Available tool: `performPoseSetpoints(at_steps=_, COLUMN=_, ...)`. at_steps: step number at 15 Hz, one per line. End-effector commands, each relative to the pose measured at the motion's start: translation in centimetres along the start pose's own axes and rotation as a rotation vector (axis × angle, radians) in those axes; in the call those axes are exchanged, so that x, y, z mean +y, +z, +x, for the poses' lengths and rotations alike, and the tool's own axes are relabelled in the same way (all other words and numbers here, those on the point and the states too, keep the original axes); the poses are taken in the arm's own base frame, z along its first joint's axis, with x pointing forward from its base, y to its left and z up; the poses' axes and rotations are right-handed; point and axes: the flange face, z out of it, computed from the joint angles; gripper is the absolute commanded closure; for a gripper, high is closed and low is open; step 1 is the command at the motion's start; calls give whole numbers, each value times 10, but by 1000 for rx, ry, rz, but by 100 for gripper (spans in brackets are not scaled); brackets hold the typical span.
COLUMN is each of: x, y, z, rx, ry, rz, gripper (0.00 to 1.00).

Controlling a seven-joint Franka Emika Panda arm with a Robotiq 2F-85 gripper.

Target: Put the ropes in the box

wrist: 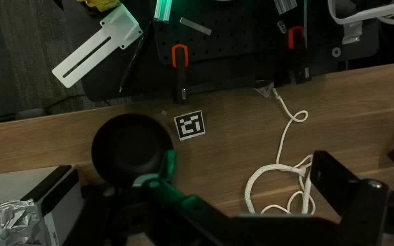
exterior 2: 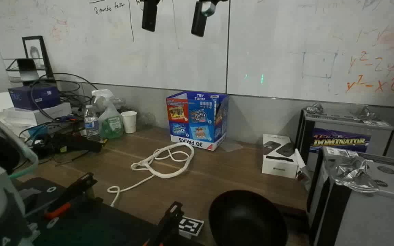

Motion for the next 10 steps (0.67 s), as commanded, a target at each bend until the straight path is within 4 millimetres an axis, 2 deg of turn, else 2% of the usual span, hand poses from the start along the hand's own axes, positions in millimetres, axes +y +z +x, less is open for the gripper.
performPoseSetpoints(at_steps=1, x=0, y=-1, z=0, rx=2, ry=0, rz=0, gripper=0)
performPoseSetpoints(at_steps=6, x=0, y=-3, z=0, rx=8, ry=0, rz=-1, gripper=0)
performPoseSetpoints(at_steps=7, x=-1, y=2, z=3, rx=5, ry=4, rz=-18, gripper=0)
performPoseSetpoints(at_steps=10, x=-15, y=38, z=25, rx=-14, ry=-45, rz=-45, gripper=0)
